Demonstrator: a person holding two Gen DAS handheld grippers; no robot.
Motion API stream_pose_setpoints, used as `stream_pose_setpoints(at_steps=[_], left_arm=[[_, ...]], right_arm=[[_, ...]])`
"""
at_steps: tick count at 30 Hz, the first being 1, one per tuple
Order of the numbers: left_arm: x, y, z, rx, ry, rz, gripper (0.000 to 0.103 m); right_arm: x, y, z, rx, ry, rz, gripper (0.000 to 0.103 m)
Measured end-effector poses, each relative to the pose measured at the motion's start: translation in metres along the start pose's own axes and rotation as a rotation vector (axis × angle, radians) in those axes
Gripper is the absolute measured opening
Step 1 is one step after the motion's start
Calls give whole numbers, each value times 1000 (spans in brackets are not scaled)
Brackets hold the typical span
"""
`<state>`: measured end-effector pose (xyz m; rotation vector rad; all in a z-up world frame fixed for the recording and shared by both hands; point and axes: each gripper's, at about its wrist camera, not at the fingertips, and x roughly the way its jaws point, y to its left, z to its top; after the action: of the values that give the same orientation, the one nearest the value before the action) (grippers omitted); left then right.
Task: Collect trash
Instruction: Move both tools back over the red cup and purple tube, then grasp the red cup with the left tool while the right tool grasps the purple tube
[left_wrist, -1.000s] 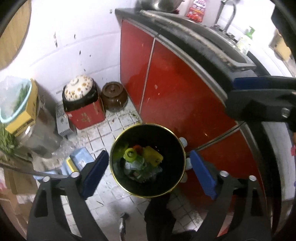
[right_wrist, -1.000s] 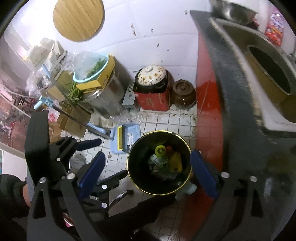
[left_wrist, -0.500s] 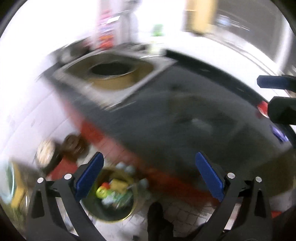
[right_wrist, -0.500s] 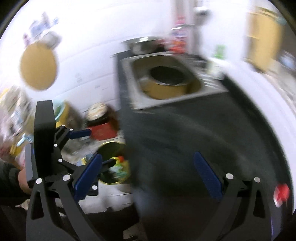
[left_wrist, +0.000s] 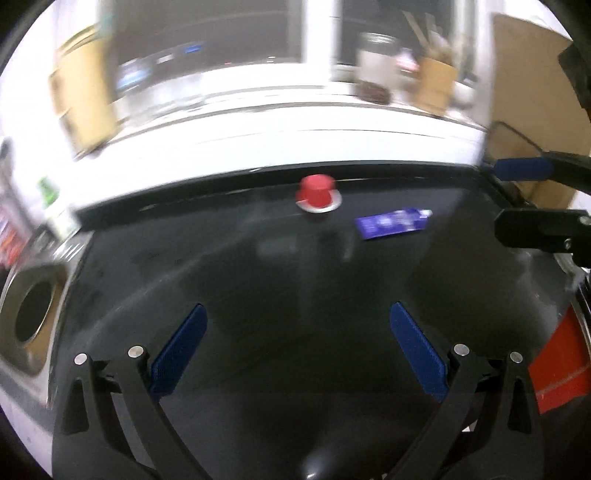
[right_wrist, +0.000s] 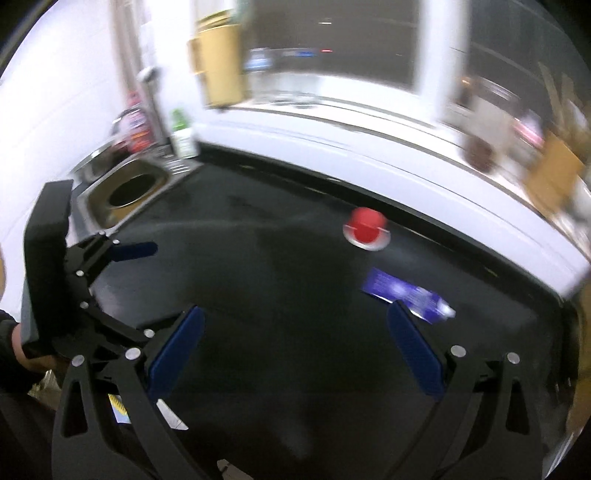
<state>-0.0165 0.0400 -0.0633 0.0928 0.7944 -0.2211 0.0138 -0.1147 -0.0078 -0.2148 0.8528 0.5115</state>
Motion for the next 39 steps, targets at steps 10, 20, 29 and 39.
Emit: stream_pose_setpoints(at_steps=[10,20,29,39], left_arm=[[23,-58,21,98,41,-75,96],[51,-61,41,123,71,-74,96],[118,-59,80,143,90,-46,96],[226,-46,120,166,156,-37,96]], right_arm=[[-25,-62,-48,124,1,-58,96],[-1,-91,-52,132,48,-2,96],[36,-123,-36,107,90,22,96],[122,-155,-16,-32,212,77,96]])
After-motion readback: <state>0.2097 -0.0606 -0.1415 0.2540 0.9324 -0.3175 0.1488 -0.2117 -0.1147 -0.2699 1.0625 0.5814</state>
